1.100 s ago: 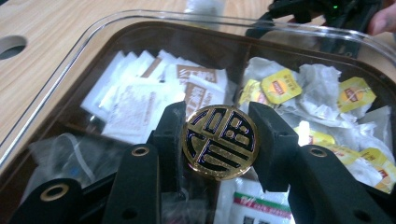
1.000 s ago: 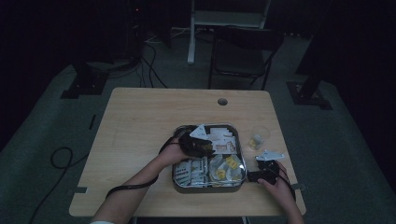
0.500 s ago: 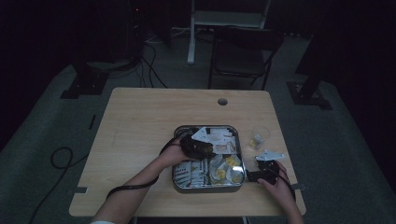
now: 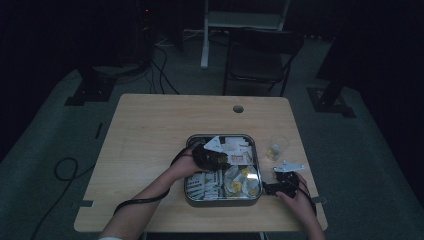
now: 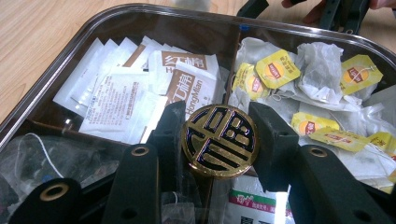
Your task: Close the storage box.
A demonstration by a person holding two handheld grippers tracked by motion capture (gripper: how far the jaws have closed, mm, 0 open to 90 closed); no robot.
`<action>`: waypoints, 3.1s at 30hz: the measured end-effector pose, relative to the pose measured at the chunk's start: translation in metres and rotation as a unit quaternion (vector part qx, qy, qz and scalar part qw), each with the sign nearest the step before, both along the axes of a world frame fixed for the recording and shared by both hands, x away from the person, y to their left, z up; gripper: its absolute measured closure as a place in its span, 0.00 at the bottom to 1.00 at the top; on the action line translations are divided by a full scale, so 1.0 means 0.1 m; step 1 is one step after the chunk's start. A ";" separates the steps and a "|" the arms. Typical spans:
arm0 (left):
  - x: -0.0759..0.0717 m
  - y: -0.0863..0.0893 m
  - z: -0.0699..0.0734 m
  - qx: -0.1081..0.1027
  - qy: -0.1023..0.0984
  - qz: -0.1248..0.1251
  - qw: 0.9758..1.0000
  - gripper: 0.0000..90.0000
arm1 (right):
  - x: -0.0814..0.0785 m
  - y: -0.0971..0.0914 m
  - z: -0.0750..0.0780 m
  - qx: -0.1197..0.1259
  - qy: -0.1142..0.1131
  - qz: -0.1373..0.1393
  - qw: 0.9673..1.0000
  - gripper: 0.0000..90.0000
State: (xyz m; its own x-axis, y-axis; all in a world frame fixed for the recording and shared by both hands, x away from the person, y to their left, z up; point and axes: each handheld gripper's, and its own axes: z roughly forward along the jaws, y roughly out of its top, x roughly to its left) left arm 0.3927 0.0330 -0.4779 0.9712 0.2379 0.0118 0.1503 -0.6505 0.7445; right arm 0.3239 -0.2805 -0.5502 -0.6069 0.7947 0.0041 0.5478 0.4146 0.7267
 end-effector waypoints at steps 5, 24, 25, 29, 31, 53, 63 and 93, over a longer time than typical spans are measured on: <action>-0.01 0.00 0.00 0.001 0.000 0.003 1.000 0.66 | 0.00 0.00 0.00 0.000 0.000 0.000 1.000 0.15; -0.02 0.22 0.08 -0.043 0.023 0.097 0.994 0.11 | 0.00 0.00 0.00 0.000 0.000 -0.001 1.000 0.15; -0.02 0.24 0.09 -0.046 0.021 0.105 0.993 0.11 | 0.00 0.00 0.00 0.000 0.000 -0.001 1.000 0.15; 0.02 0.35 0.11 -0.054 0.025 0.134 0.989 0.00 | 0.00 0.00 0.00 0.000 0.000 -0.001 1.000 0.15; 0.03 0.41 0.11 -0.054 0.025 0.146 0.987 0.00 | 0.00 0.00 0.00 0.000 0.001 -0.001 1.000 0.15; 0.06 1.01 0.02 -0.065 -0.003 0.231 0.971 0.00 | 0.00 0.00 0.00 0.000 0.001 -0.001 1.000 0.15; 0.05 1.37 -0.12 -0.067 0.002 0.276 0.959 0.00 | 0.00 0.00 0.00 0.000 0.001 -0.001 1.000 0.15; -0.43 2.24 -0.57 -0.040 0.006 0.394 0.918 0.01 | 0.00 0.00 0.00 0.001 0.001 -0.001 1.000 0.15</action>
State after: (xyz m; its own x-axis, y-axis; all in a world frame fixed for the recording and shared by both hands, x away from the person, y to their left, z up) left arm 0.3499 0.2569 -0.5346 0.4974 0.8662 -0.0470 0.5596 -0.2790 0.7804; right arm 0.3238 -0.2804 -0.5502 -0.6051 0.7962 0.0060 0.5500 0.4125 0.7262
